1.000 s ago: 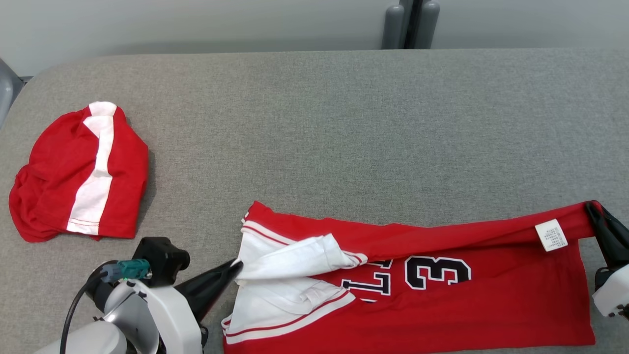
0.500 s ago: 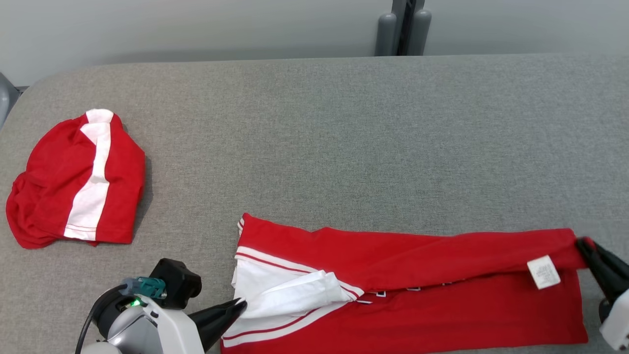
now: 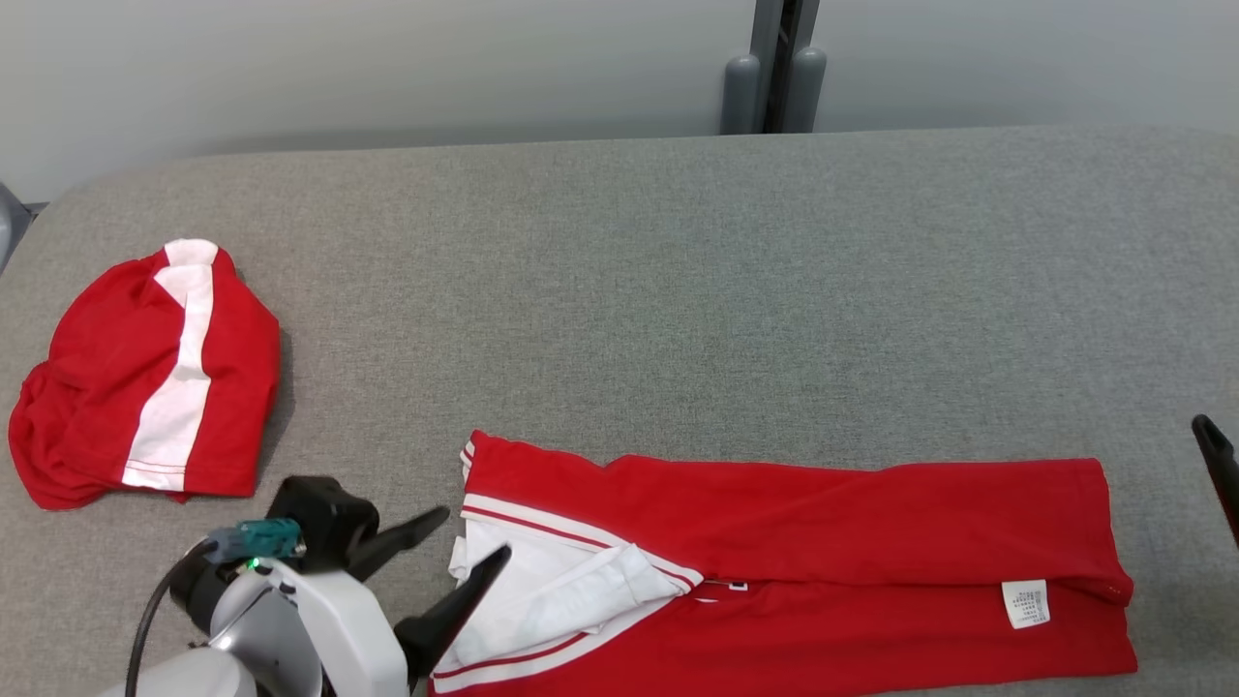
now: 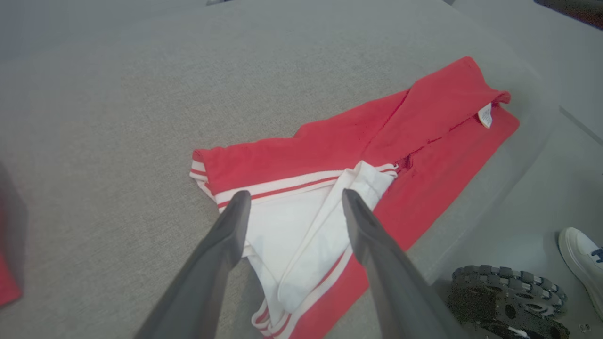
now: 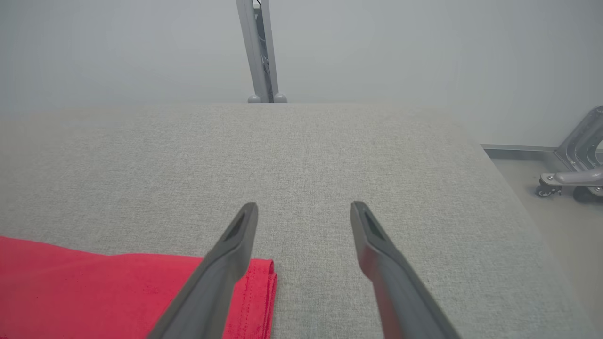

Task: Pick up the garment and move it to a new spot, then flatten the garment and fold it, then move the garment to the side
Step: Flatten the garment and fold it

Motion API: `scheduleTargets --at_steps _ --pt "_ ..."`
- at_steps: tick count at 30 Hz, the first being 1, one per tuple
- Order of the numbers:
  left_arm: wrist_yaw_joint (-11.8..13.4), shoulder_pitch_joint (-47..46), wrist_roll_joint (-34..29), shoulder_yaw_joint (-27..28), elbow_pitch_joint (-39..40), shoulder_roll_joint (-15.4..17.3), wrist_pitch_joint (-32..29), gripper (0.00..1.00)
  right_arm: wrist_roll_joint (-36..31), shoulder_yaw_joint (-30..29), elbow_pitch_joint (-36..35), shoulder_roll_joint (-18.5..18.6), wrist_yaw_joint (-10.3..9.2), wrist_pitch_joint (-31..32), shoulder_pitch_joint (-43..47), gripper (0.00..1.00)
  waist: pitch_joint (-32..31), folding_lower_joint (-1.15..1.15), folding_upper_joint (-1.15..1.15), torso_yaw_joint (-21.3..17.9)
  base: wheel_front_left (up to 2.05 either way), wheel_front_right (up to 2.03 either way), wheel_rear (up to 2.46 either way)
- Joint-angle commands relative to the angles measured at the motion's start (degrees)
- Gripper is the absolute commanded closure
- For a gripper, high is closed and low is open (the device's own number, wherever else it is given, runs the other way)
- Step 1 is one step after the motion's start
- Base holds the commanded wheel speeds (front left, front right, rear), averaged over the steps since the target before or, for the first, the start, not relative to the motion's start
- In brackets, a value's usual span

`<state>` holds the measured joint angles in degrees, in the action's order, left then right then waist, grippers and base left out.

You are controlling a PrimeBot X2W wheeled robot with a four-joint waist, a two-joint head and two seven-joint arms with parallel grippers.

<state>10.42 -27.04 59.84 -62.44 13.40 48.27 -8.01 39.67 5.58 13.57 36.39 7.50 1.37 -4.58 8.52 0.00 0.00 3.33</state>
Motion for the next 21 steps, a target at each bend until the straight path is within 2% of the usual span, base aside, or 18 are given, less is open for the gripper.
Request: scheduleTargets --at_steps 1,6,10,14,16,17,21 --pt "0.55 -0.49 -0.23 0.77 -0.47 -0.68 1.35 0.00 -0.88 -0.74 -0.44 -1.05 -0.02 -0.86 -0.60 0.00 -0.40 0.00 0.00 -0.12 0.00 0.00 0.00" --pt "3.10 0.08 -0.21 4.98 -3.42 -4.57 9.66 0.00 -5.09 -2.92 -1.71 -6.00 -0.02 -4.30 -0.99 0.00 -1.28 0.00 0.00 -0.28 0.00 0.00 0.00" --pt "4.82 1.32 0.21 9.50 -7.07 -8.02 18.73 0.00 -8.19 -5.03 -1.44 -10.75 -0.02 -8.63 -1.58 0.00 -1.91 0.00 0.00 -0.56 0.00 0.00 0.00" --pt "5.53 3.23 -1.36 14.04 -10.56 -11.65 22.74 0.00 -10.18 -5.97 -0.29 -14.80 -0.02 -12.18 -1.16 0.00 -2.41 0.00 0.00 -0.62 0.00 0.00 0.00" --pt "5.24 4.86 -3.25 16.59 -11.75 -14.21 23.14 0.00 -10.84 -5.77 0.84 -15.88 -0.02 -13.44 -0.57 0.00 -2.58 0.00 0.00 -0.57 0.00 0.00 0.00" --pt "4.70 6.71 -6.98 21.32 -12.01 -17.64 23.21 0.00 -11.32 -5.46 2.33 -17.04 -0.02 -14.35 -0.07 0.00 -2.61 0.00 0.00 -0.39 0.00 0.00 0.00" --pt "1.93 12.61 -15.13 29.53 -13.48 -24.49 23.20 0.00 -10.97 -4.96 5.00 -18.68 -0.02 -15.42 0.27 0.00 -2.76 0.00 0.00 -0.19 0.00 0.00 0.00"
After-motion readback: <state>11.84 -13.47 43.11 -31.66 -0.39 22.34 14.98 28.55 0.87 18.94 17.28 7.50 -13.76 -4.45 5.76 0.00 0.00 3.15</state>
